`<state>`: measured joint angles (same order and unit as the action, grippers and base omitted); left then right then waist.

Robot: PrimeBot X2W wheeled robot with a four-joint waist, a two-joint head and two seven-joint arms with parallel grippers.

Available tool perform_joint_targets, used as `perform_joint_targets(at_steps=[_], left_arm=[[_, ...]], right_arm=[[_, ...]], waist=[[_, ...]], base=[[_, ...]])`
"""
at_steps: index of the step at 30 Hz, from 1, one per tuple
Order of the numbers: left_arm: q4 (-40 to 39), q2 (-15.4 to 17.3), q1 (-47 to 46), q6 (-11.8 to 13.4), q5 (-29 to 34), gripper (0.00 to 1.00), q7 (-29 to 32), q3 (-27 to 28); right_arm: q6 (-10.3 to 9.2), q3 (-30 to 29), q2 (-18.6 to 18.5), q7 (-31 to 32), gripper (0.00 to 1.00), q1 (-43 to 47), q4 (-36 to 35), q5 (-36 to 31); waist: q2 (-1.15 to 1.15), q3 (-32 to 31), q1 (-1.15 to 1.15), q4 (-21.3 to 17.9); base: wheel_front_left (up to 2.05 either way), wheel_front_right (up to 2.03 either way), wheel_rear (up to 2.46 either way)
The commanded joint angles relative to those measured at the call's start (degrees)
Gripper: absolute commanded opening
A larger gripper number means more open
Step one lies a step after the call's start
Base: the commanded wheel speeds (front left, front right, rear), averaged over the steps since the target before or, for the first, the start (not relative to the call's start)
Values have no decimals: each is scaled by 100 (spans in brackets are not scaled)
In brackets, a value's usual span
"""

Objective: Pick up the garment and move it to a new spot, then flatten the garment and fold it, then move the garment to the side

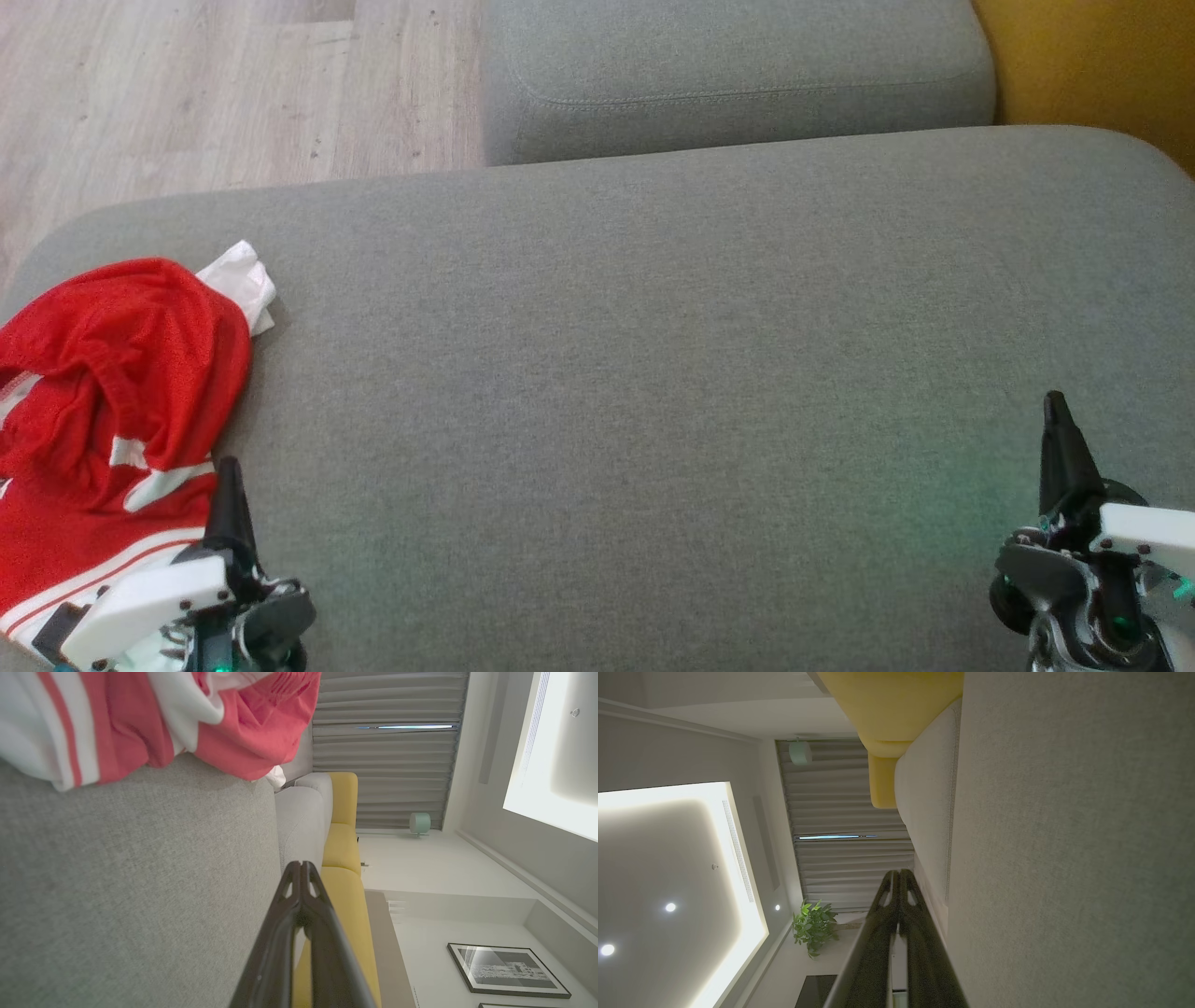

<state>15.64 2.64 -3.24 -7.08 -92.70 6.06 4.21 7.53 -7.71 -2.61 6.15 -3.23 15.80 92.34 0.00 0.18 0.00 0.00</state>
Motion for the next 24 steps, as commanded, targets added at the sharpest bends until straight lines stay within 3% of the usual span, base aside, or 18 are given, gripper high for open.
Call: perform_joint_targets(at_steps=[1,6,7,11,24], left_arm=[[-161,23,-295,-41,51,0,41,228],[-161,23,-295,-41,51,0,41,228],[0,0,0,0,0,100,0,0],[303,-8,154,3,-1,100,-7,-48],[120,-4,252,32,357,100,-225,-173]], right_arm=[[-4,121,-27,32,0,-295,-178,-15],[-4,121,-27,32,0,-295,-178,-15],[0,0,0,0,100,0,0,0],[0,14,21,-1,100,180,310,0],[0,279,6,-220,100,249,196,-261]], waist=[[0,0,0,0],[0,0,0,0],[0,0,0,0],[0,0,0,0],[0,-83,0,0]], base=[[0,0,0],[0,0,0],[0,0,0],[0,0,0],[0,0,0]])
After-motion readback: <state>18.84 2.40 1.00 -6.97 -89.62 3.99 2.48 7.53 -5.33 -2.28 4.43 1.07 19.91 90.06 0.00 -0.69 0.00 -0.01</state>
